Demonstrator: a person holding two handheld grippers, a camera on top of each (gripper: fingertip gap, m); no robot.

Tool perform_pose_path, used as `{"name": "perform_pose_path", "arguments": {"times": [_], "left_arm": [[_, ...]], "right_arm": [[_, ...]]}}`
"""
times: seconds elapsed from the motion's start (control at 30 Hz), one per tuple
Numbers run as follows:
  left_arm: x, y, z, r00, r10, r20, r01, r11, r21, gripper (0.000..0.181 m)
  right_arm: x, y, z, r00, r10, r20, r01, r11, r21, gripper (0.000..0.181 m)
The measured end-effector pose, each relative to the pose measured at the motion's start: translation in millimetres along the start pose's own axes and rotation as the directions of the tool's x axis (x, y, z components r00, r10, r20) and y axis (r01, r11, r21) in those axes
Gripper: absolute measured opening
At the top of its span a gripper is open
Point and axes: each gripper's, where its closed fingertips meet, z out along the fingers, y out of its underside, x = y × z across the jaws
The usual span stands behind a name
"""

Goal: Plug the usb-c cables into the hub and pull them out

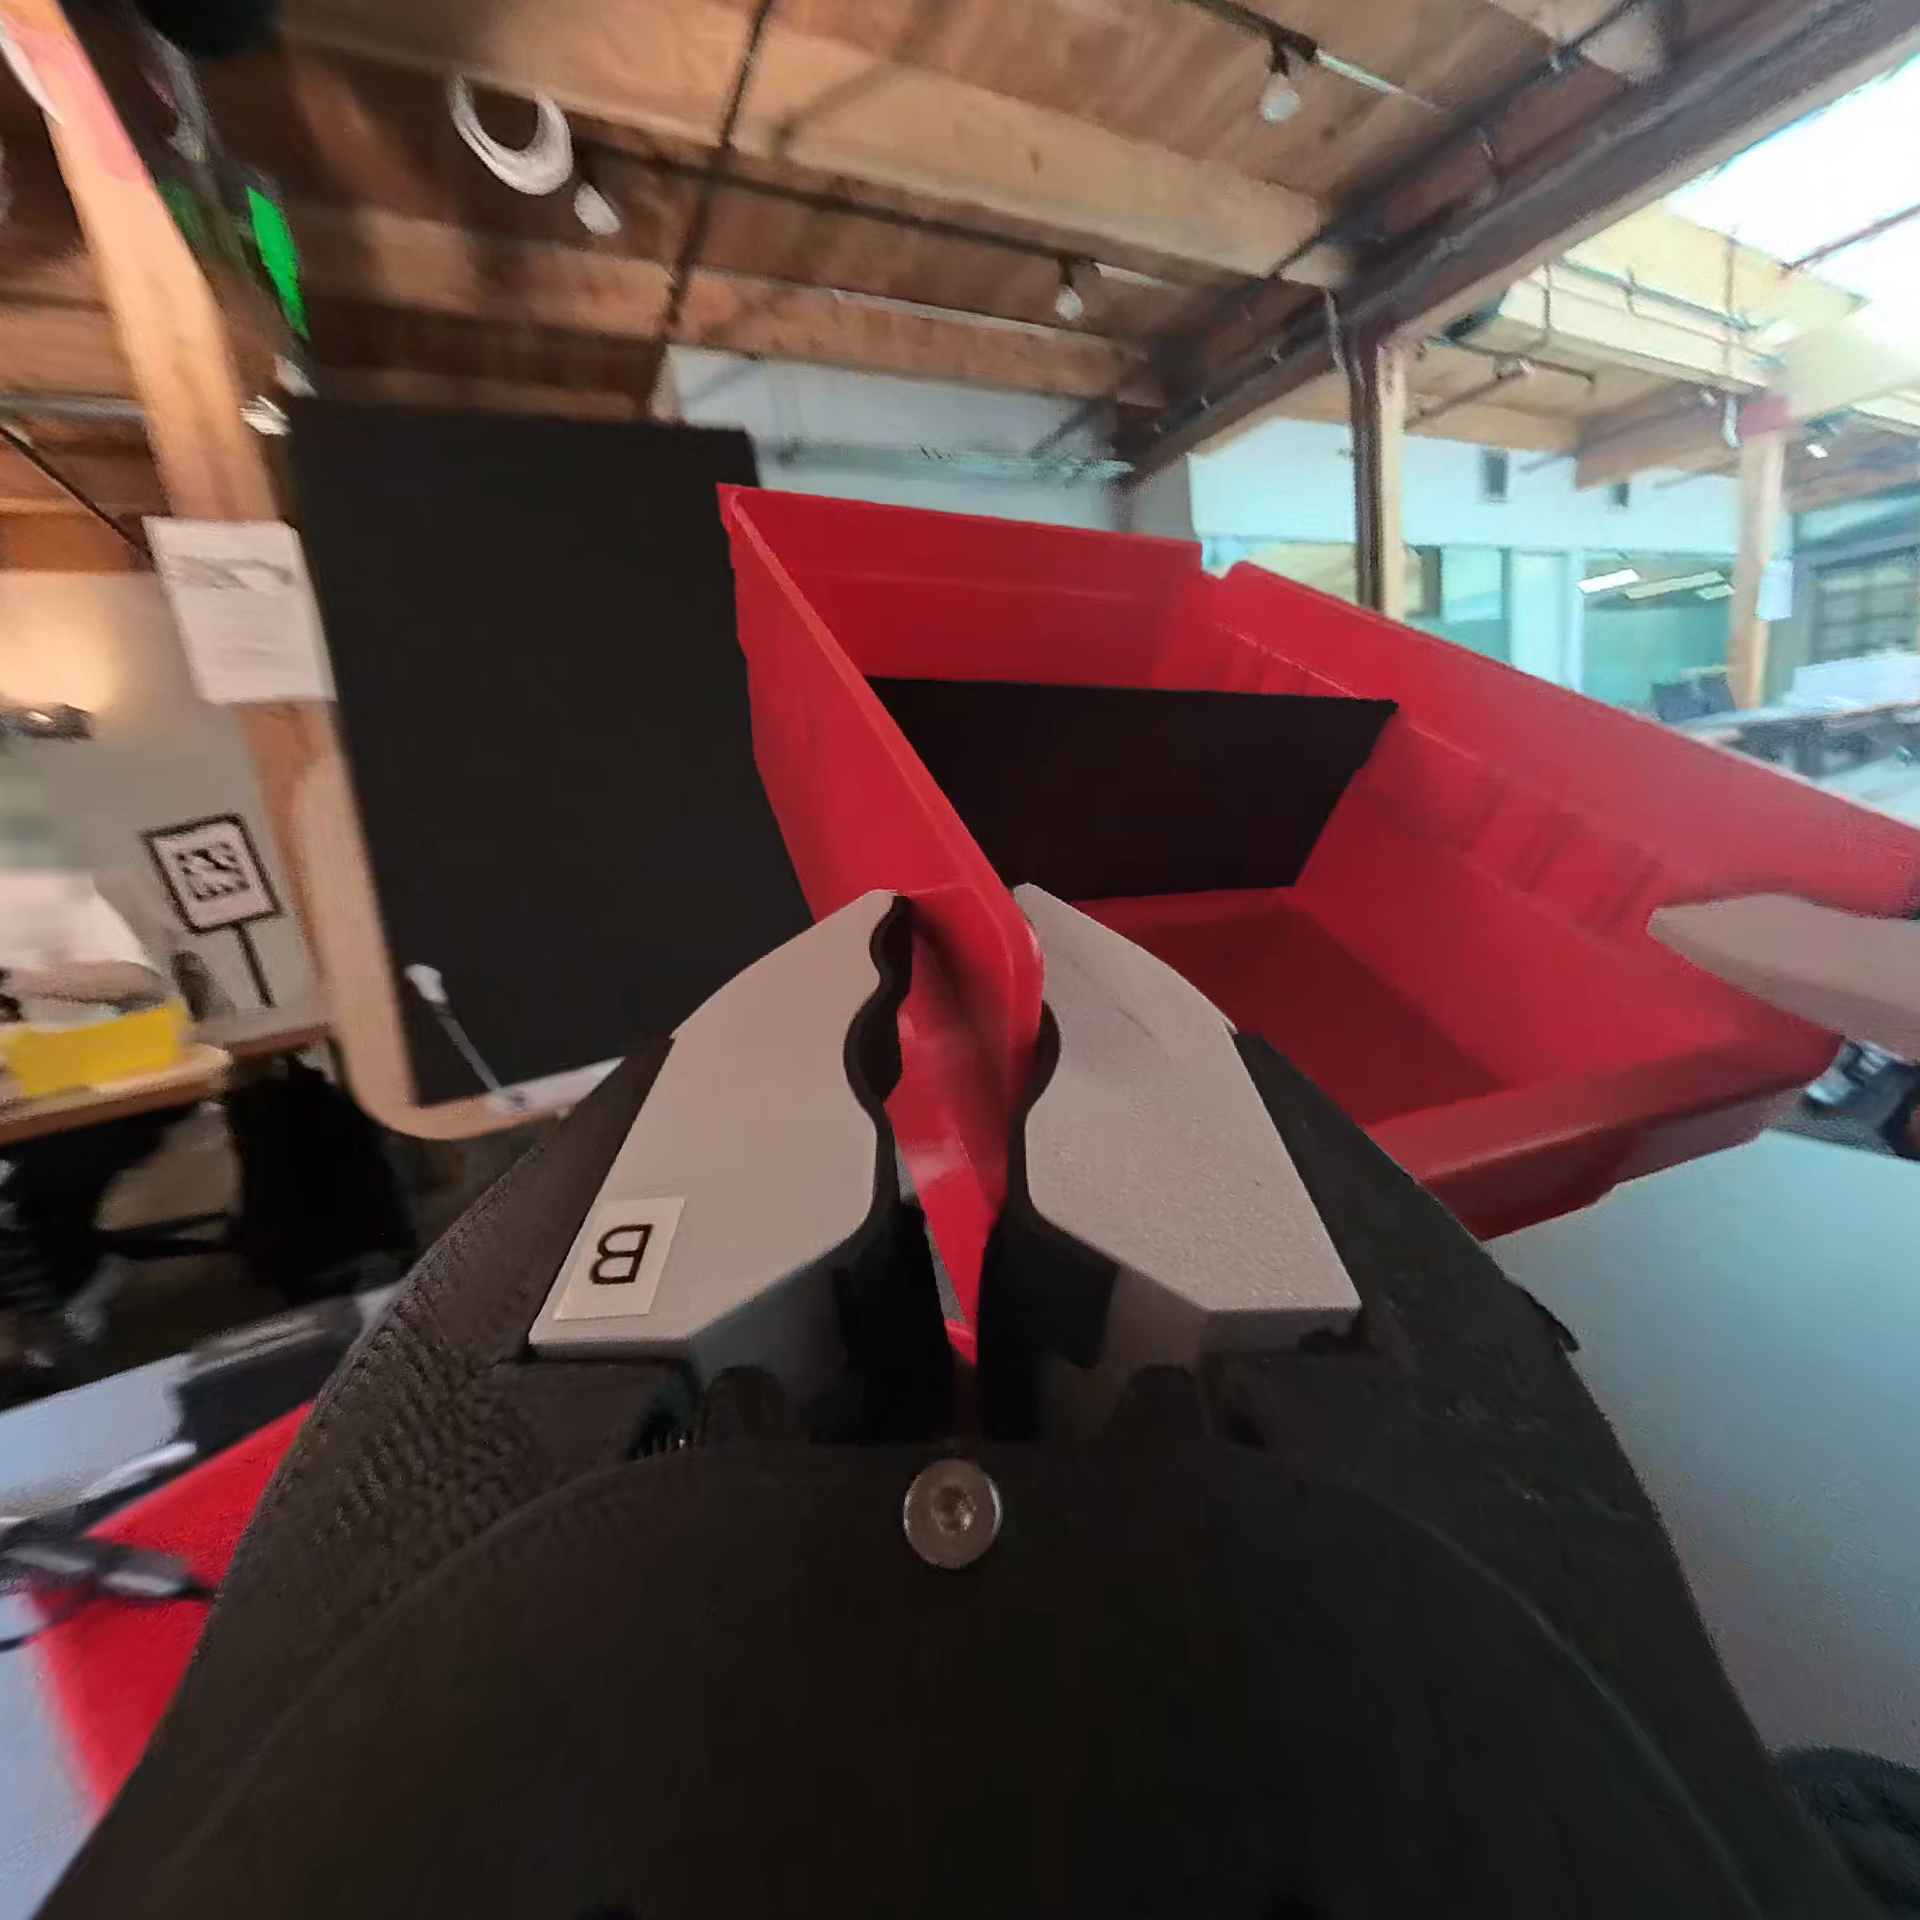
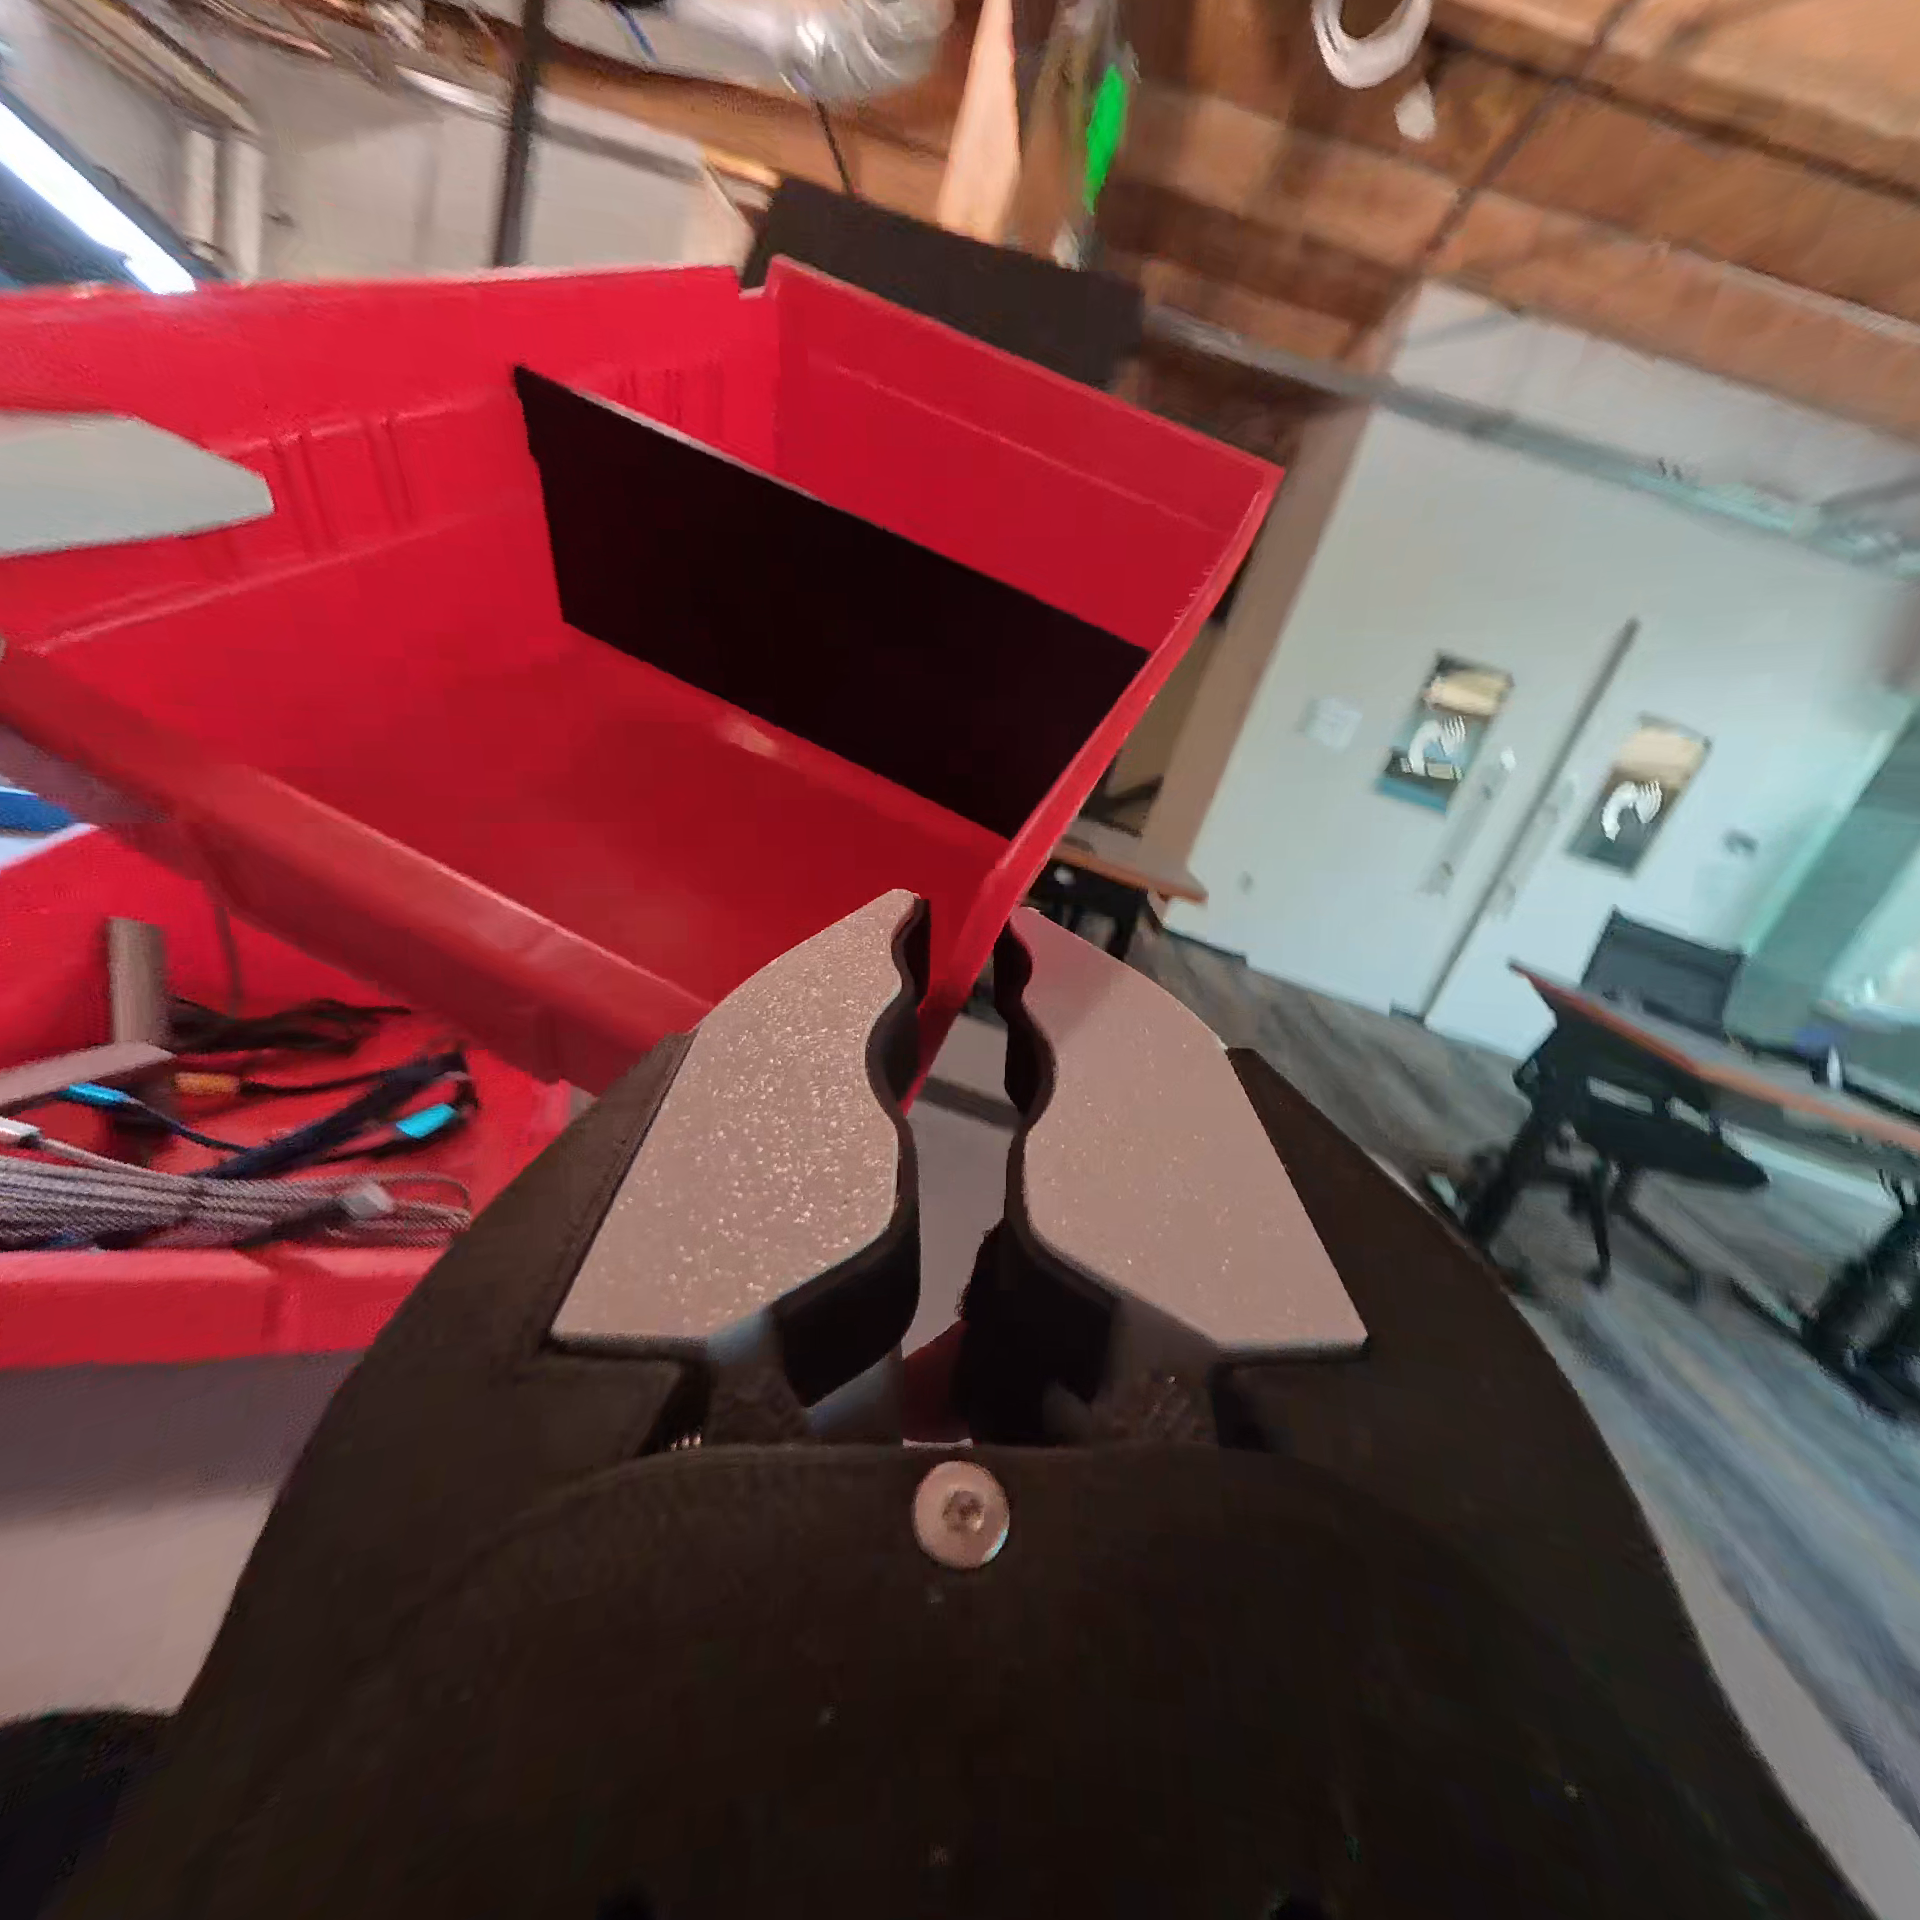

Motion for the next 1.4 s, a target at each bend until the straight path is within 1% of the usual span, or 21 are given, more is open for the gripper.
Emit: {"name": "perform_pose_path", "arguments": {"times": [0.1,0.2,0.27,0.37,0.53,0.63,0.73,0.8,0.87,0.9,0.97,1.0,1.03,1.1,1.13,1.17,1.2,1.23,1.3,1.33,1.4], "left_arm": [[47,42,26,0.994,-0.051,-0.1,0.038,0.99,-0.135,0.017],[80,82,41,0.982,-0.114,-0.15,0.076,0.968,-0.237,0.018],[94,104,45,0.979,-0.126,-0.159,0.077,0.957,-0.281,0.018],[111,128,48,0.977,-0.124,-0.176,0.06,0.942,-0.332,0.018],[135,168,47,0.962,-0.177,-0.207,0.071,0.897,-0.437,0.019],[142,187,43,0.957,-0.196,-0.215,0.071,0.874,-0.481,0.02],[148,197,38,0.951,-0.201,-0.235,0.059,0.864,-0.499,0.023],[149,203,35,0.944,-0.201,-0.262,0.036,0.852,-0.522,0.025],[152,210,29,0.929,-0.214,-0.3,0.007,0.825,-0.566,0.028],[157,212,25,0.906,-0.259,-0.335,0.01,0.804,-0.594,0.037],[168,207,15,0.852,-0.365,-0.374,0.046,0.764,-0.643,0.071],[167,200,12,0.851,-0.363,-0.38,0.043,0.769,-0.638,0.09],[162,192,7,0.861,-0.317,-0.397,0.005,0.786,-0.618,0.099],[147,171,-7,0.877,-0.182,-0.444,-0.111,0.823,-0.557,0.099],[137,162,-15,0.879,-0.117,-0.462,-0.17,0.828,-0.534,0.094],[125,158,-25,0.878,-0.056,-0.475,-0.234,0.815,-0.53,0.086],[110,159,-35,0.875,-0.001,-0.484,-0.302,0.78,-0.548,0.08],[95,165,-47,0.869,0.04,-0.493,-0.365,0.725,-0.584,0.075],[66,184,-73,0.852,0.088,-0.516,-0.463,0.588,-0.663,0.066],[54,194,-85,0.842,0.112,-0.527,-0.502,0.521,-0.691,0.065],[35,209,-101,0.82,0.181,-0.543,-0.564,0.422,-0.71,0.064]], "right_arm": [[44,31,-18,0.997,0.035,-0.076,-0.042,0.994,-0.1,0.008],[69,66,-30,0.992,0.035,-0.124,-0.058,0.98,-0.189,0.008],[76,91,-36,0.989,0.047,-0.138,-0.079,0.969,-0.236,0.008],[83,123,-47,0.985,0.078,-0.155,-0.12,0.95,-0.288,0.008],[91,161,-61,0.985,0.074,-0.158,-0.128,0.921,-0.368,0.008],[91,179,-65,0.986,0.069,-0.15,-0.125,0.903,-0.411,0.008],[90,193,-69,0.986,0.079,-0.146,-0.136,0.89,-0.435,0.008],[89,197,-70,0.985,0.098,-0.139,-0.149,0.889,-0.432,0.008],[89,200,-71,0.987,0.094,-0.129,-0.143,0.883,-0.448,0.008],[89,204,-72,0.991,0.081,-0.108,-0.123,0.872,-0.474,0.009],[88,207,-73,0.997,0.063,-0.035,-0.073,0.863,-0.5,0.013],[94,202,-74,0.998,0.045,-0.045,-0.061,0.878,-0.476,0.023],[103,192,-74,0.997,0.02,-0.07,-0.048,0.899,-0.435,0.035],[115,164,-75,0.996,-0.025,-0.089,-0.007,0.941,-0.337,0.049],[113,146,-74,0.998,-0.04,-0.058,0.022,0.961,-0.275,0.055],[105,131,-71,0.999,-0.046,-0.002,0.044,0.972,-0.229,0.057],[90,121,-68,0.995,-0.045,0.085,0.062,0.976,-0.21,0.06],[71,116,-66,0.981,-0.041,0.191,0.084,0.972,-0.221,0.064],[25,123,-65,0.907,-0.03,0.42,0.177,0.932,-0.317,0.064],[6,133,-66,0.859,-0.034,0.511,0.255,0.894,-0.368,0.068],[-16,159,-66,0.774,-0.101,0.624,0.45,0.782,-0.431,0.067]]}}
